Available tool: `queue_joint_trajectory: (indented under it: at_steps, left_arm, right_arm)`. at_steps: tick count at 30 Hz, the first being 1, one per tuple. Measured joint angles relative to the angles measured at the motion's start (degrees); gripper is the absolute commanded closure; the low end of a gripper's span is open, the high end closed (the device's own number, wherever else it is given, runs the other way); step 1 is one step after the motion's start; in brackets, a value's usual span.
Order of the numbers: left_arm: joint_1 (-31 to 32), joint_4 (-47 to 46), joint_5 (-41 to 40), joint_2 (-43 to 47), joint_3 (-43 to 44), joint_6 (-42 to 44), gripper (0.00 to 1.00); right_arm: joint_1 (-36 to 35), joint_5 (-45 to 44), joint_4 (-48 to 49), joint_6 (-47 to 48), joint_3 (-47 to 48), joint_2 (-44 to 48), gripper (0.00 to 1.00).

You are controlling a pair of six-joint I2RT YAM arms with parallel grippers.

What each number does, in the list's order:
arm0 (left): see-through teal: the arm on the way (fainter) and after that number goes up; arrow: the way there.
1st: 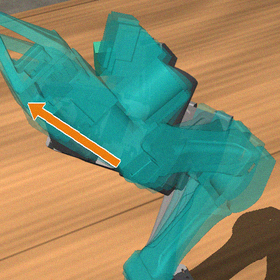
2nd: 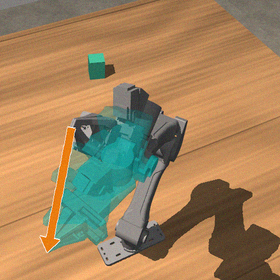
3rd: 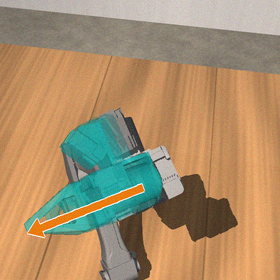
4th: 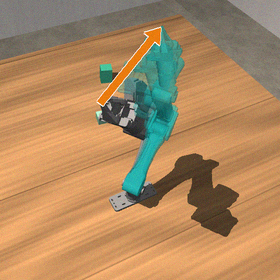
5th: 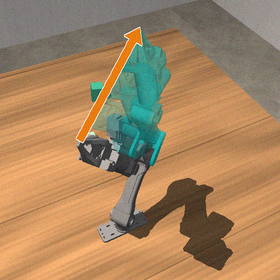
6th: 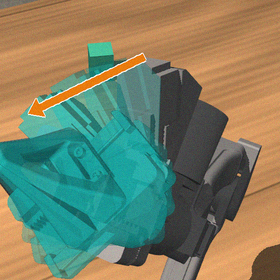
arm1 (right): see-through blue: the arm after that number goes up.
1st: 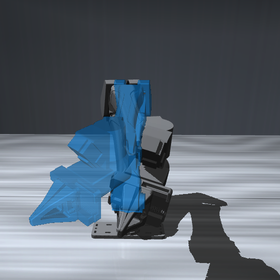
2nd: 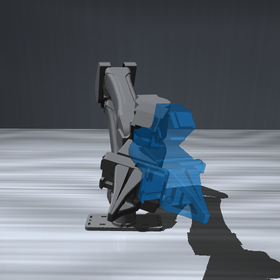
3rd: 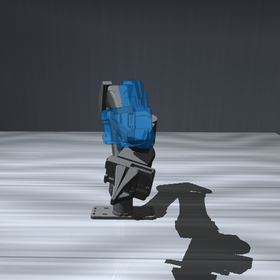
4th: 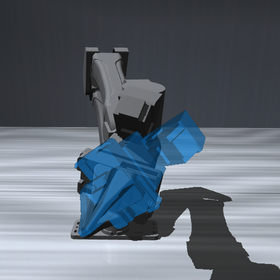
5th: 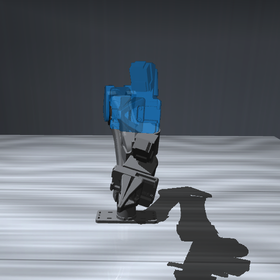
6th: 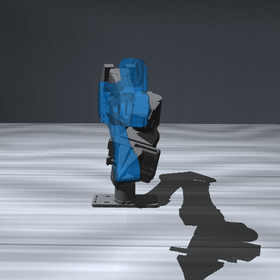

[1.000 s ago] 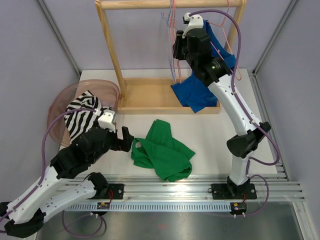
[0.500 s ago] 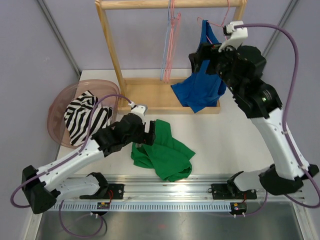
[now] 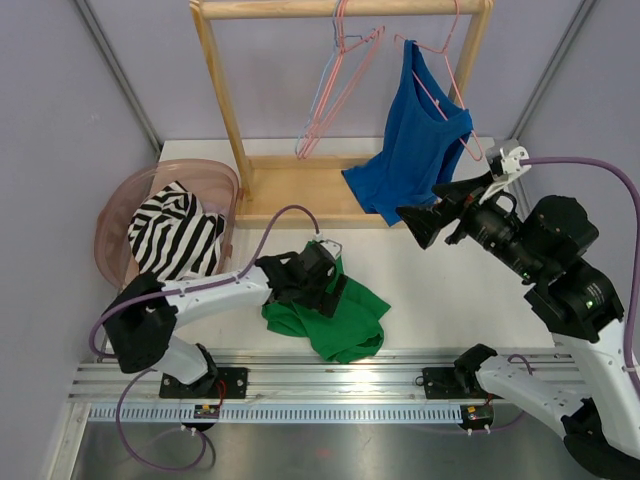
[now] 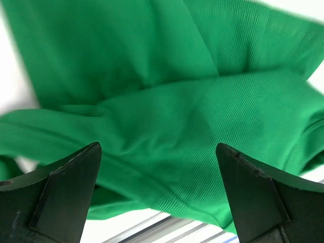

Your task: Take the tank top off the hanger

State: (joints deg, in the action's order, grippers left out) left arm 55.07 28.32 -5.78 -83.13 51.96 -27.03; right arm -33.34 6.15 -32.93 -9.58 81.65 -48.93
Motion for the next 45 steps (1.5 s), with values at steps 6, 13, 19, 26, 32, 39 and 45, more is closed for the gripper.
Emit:
queue_joint_trajectory:
  at_steps: [6,13,19,26,32,39,45]
  left_arm:
    - [2.75,-2.64,0.94,-7.87,0.02,-0.26,0.22]
    - [2.67,-5.38,0.22,-9.46,0.00,-1.88,1.00]
    - [2.97,0.48,-6.91,-4.07,0.07,-3.74,1.00]
    - [-0.26,13.31,-18.05,13.03,6.40,-5.01,1.00]
    - [-10.03,21.55,-22.77,20.98,16.92,-2.67,1.00]
    - [-32.85,26.53,-22.23,21.84,28.72,3.85,1.00]
    - [-53.07,27.36,-15.04,17.40,35.47,6.60,1.00]
  right_arm:
    - [0.00,4.96,0.09,-0.72,-1.55,4.15,0.01]
    - [0.00,8.57,0.15,-1.01,-1.97,6.62,0.00]
    - [0.00,9.49,0.20,-1.16,-1.99,7.89,0.01]
    - [0.00,9.53,0.57,-1.16,-2.51,8.79,0.00]
    - [0.00,9.46,0.57,-1.14,-2.60,8.76,0.01]
    - [0.00,7.41,0.55,-1.14,-2.58,8.39,0.00]
    - [0.00,4.20,0.50,-1.14,-2.58,7.30,0.01]
